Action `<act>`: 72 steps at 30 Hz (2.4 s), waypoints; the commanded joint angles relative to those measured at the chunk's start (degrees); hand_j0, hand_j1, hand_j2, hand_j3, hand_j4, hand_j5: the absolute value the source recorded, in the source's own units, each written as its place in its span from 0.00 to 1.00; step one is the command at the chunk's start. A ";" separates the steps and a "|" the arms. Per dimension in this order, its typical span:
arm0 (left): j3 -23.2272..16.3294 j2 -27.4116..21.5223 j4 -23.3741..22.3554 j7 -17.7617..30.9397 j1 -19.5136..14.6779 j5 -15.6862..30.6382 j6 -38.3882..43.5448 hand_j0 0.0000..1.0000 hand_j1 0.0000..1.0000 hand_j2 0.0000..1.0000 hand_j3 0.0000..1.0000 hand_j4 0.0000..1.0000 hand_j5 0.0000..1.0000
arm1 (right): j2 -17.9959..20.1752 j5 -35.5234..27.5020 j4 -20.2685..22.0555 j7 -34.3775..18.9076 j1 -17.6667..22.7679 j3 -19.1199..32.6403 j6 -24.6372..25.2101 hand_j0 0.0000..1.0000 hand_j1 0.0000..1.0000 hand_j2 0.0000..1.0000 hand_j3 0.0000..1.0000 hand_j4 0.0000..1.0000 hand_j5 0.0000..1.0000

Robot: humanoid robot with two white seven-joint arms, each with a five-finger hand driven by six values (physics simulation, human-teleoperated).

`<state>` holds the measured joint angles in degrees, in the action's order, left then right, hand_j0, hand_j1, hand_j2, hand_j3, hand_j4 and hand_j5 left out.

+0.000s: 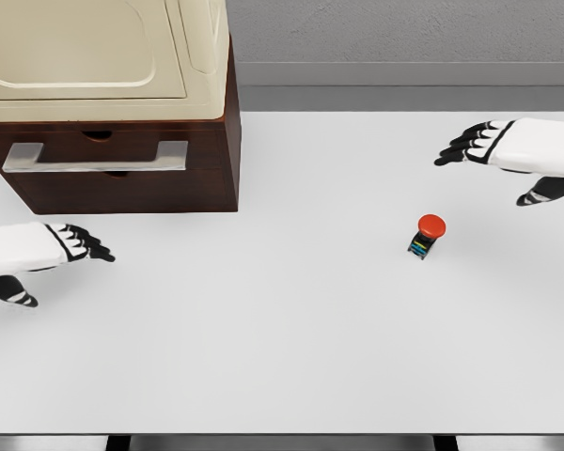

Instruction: Open the cabinet drawer with left arm, and place a switch into the drawer with right arm

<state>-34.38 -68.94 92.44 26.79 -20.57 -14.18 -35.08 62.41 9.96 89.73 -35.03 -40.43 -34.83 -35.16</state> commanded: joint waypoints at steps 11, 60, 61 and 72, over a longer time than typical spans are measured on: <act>-0.25 7.76 8.55 1.52 -8.79 -0.24 0.08 1.00 1.00 1.00 1.00 1.00 1.00 | 2.02 -0.46 1.15 0.03 1.23 2.93 0.16 1.00 1.00 1.00 1.00 1.00 1.00; -23.71 -6.47 7.14 5.73 -33.49 42.74 30.60 1.00 1.00 1.00 1.00 1.00 1.00 | -9.67 14.13 -1.92 0.03 0.70 -9.38 0.16 1.00 1.00 1.00 1.00 1.00 1.00; -23.71 -6.21 6.97 5.73 -33.49 42.48 30.60 1.00 1.00 1.00 1.00 1.00 1.00 | -9.67 14.13 -2.10 0.03 0.70 -9.46 0.16 1.00 1.00 1.00 1.00 1.00 1.00; -24.15 -4.10 6.35 2.57 -32.61 40.02 32.27 1.00 1.00 1.00 1.00 1.00 1.00 | -10.20 15.27 -2.89 0.03 0.62 -9.73 0.16 1.00 1.00 1.00 1.00 1.00 1.00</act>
<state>-58.55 -73.15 98.77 29.54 -53.17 25.77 -2.92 52.31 25.42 87.00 -35.02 -39.81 -44.63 -35.14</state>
